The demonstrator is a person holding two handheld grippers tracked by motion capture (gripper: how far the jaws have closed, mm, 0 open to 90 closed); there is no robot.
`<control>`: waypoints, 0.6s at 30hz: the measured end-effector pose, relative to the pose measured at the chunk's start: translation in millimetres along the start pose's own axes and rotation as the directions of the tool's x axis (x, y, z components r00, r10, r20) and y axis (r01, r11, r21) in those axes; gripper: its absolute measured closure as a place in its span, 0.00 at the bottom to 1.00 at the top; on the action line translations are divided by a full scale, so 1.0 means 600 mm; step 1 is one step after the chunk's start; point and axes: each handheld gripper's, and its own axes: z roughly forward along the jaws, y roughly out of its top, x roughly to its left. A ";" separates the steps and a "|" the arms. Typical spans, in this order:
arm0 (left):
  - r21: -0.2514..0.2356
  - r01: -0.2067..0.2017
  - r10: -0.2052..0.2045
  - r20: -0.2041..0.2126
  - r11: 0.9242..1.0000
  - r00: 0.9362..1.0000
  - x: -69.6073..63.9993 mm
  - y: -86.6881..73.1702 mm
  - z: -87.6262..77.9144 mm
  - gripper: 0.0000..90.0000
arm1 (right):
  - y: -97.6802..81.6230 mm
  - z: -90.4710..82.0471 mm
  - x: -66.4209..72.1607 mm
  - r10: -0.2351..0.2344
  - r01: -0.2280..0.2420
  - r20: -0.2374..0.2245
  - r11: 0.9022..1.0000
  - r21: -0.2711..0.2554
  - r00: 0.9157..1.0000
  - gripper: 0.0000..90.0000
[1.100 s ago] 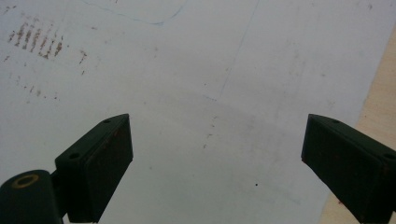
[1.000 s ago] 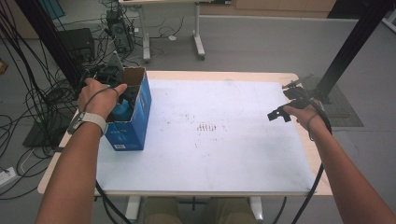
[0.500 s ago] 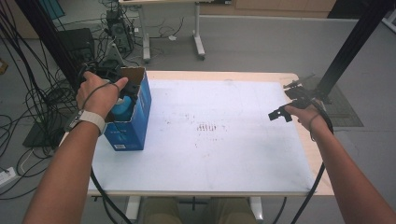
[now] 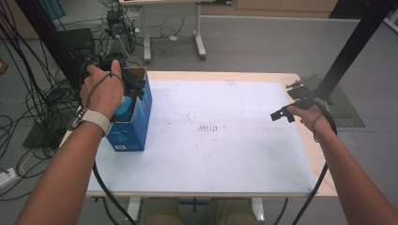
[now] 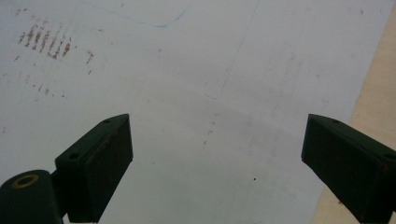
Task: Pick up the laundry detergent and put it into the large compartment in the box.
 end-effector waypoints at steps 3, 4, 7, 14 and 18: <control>-0.009 0.001 -0.001 0.000 1.000 1.000 -0.012 -0.001 -0.007 0.05 | 0.000 -0.001 0.001 0.000 0.000 0.001 1.000 -0.001 1.000 0.10; -0.005 -0.002 0.002 -0.002 1.000 1.000 -0.017 -0.001 -0.009 0.05 | 0.000 0.000 0.001 -0.005 0.005 0.000 1.000 -0.003 1.000 0.10; -0.009 0.002 -0.002 0.008 1.000 1.000 -0.027 -0.002 -0.014 0.05 | 0.001 -0.001 0.004 -0.004 0.004 -0.003 1.000 -0.003 1.000 0.10; -0.050 -0.025 0.026 0.033 0.998 0.999 -0.053 -0.007 -0.030 0.05 | 0.002 -0.002 0.006 -0.006 0.006 -0.008 1.000 -0.008 1.000 0.10; -0.057 -0.027 0.029 0.034 0.998 0.999 -0.072 -0.007 -0.038 0.05 | 0.003 -0.003 0.007 -0.010 0.010 -0.007 1.000 -0.013 1.000 0.10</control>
